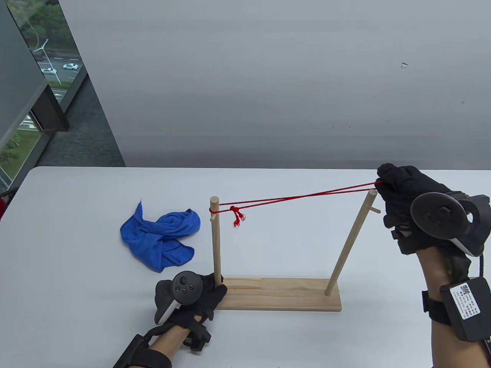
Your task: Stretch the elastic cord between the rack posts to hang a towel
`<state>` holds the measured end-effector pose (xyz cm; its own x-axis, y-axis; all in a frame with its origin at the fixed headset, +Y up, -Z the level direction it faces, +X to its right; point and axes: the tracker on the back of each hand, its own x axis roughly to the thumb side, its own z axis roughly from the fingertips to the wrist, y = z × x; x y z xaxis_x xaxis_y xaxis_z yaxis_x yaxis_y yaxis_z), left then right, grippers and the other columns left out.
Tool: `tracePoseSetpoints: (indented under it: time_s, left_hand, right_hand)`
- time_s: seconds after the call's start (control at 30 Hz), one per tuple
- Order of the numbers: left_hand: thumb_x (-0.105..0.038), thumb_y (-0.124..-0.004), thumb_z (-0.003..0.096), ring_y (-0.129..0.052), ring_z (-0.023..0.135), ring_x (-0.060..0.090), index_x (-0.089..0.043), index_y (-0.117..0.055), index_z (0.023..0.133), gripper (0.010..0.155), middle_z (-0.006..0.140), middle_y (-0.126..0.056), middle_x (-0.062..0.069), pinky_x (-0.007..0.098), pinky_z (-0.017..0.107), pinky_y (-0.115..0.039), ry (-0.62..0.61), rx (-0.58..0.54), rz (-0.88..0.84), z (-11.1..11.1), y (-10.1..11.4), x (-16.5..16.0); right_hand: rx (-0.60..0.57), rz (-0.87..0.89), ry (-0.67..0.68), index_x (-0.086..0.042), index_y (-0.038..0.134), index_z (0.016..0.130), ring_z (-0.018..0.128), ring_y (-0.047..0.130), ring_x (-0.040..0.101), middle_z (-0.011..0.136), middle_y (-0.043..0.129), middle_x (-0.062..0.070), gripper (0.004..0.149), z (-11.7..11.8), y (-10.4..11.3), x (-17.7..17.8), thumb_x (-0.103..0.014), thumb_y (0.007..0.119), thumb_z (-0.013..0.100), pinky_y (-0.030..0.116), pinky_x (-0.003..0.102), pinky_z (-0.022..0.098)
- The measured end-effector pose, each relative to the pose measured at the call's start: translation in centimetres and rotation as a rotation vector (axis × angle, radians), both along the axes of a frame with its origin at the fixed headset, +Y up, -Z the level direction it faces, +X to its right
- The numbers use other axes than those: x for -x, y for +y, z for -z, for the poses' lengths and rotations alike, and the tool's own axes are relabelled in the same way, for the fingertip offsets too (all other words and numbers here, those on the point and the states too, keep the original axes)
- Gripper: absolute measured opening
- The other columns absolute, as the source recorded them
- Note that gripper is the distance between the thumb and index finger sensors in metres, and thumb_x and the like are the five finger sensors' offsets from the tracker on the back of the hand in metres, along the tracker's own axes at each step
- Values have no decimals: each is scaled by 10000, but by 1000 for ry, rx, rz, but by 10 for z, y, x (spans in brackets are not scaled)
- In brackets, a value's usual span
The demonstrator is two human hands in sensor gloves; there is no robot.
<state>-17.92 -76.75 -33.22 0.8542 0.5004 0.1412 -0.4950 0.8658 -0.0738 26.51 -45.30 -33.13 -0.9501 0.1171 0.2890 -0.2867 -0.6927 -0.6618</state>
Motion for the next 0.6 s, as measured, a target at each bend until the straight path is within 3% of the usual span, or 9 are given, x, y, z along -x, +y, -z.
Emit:
tracePoseSetpoints:
  time_s: [0.3,0.6]
  left_hand:
    - [-537,-943,418,-955,796,227,-288,-863,840,496,814,-1032,-70,566,698,-698,4,-2,6,0,0,0]
    - [-537,-942,419,-951,800,227,-289,-862,841,496,817,-1030,-71,566,701,-694,4,0,6,-1,-1,0]
  right_hand:
    - [-171,-11,138,-243,925,658,277,1071,135,614,1015,14,374,-13,-11,-5,-319,966,294,893,296,136]
    - [-275,18,164,-240,939,648,283,1075,148,611,1020,24,370,-21,-34,-10,-300,985,285,897,307,140]
